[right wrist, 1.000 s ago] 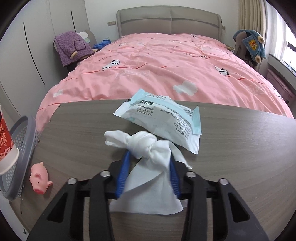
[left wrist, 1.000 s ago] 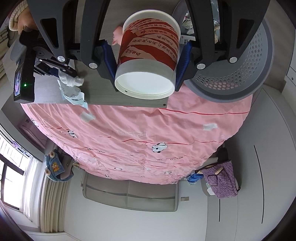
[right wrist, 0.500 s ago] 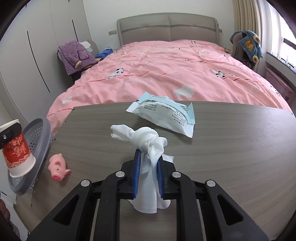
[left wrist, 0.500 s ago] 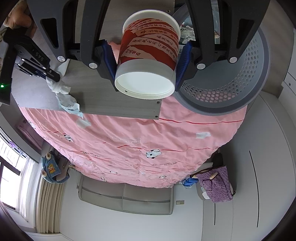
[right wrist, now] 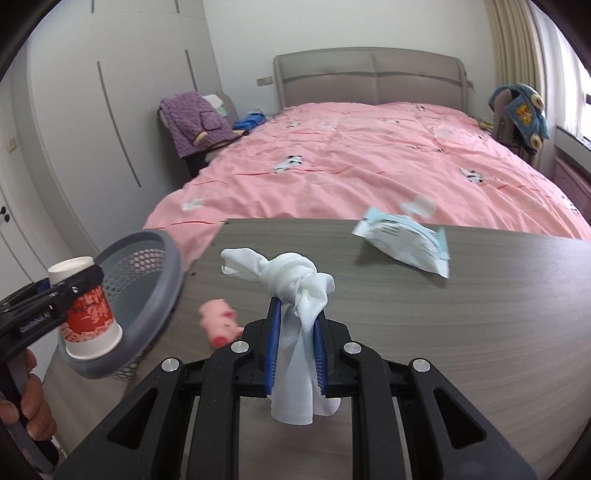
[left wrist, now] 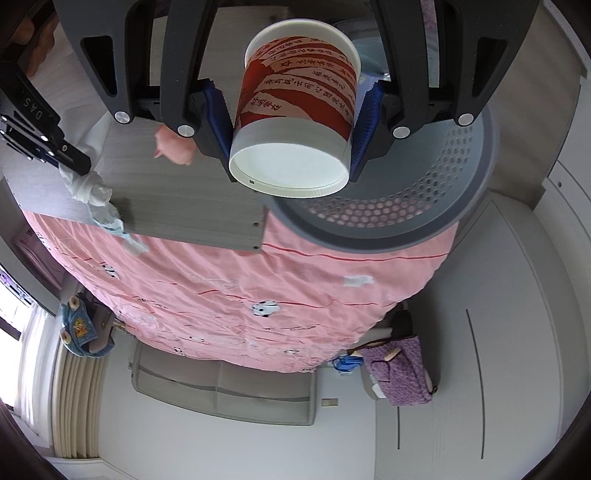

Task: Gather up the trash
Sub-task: 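Carry the paper cup and white tissue toward the grey basket with both grippers, then open both grippers over the basket to drop the cup and tissue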

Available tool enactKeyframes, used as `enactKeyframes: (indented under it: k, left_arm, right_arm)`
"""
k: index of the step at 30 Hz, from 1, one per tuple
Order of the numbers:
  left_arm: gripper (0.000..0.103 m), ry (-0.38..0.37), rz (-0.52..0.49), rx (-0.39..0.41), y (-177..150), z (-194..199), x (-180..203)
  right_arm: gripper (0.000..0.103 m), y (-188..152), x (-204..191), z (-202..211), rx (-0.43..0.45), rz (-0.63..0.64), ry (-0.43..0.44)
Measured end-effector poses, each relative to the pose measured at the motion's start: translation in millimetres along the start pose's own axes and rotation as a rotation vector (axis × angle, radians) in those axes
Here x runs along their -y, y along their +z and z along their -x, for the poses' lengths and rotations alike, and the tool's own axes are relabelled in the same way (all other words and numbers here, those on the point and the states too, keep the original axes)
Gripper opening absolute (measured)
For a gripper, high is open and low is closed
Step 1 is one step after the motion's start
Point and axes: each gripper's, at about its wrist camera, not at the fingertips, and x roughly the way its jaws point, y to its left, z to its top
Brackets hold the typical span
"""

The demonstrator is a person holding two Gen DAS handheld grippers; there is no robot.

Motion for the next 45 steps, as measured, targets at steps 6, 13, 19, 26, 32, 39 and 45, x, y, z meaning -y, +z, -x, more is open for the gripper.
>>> enactKeyframes:
  k: [6, 13, 19, 26, 32, 39, 45]
  left_arm:
    - [0.055, 0.058, 0.042, 0.001, -10.3, 9.4, -33.3]
    - [0.056, 0.105, 0.09, 0.002, -17.2, 17.7, -69.7]
    - [0.055, 0.148, 0.119, -0.006, -15.3, 15.4, -95.6]
    - [0.056, 0.147, 0.135, -0.036, -4.9, -2.3, -116.1]
    - [0.056, 0.153, 0.116, -0.053, -1.5, -14.5, -123.0]
    - [0.056, 0.126, 0.122, -0.067, 2.5, -28.2, -125.8]
    - [0.056, 0.11, 0.115, -0.078, 3.1, -40.5, -124.3]
  right_arm:
    - [0.017, 2.2, -42.9, 0.3, 0.008, 0.067, 0.071]
    - [0.017, 7.4, -88.2, -4.0, 0.015, 0.125, 0.154]
    - [0.017, 16.3, -118.5, -12.8, 0.01, 0.168, 0.21]
    - [0.017, 28.4, -146.8, -35.9, -0.021, 0.192, 0.255]
    - [0.017, 30.3, -168.7, -56.5, -0.058, 0.223, 0.287]
    - [0.017, 27.6, -181.3, -75.2, -0.097, 0.241, 0.291]
    - [0.019, 28.9, -180.2, -80.8, -0.104, 0.24, 0.281]
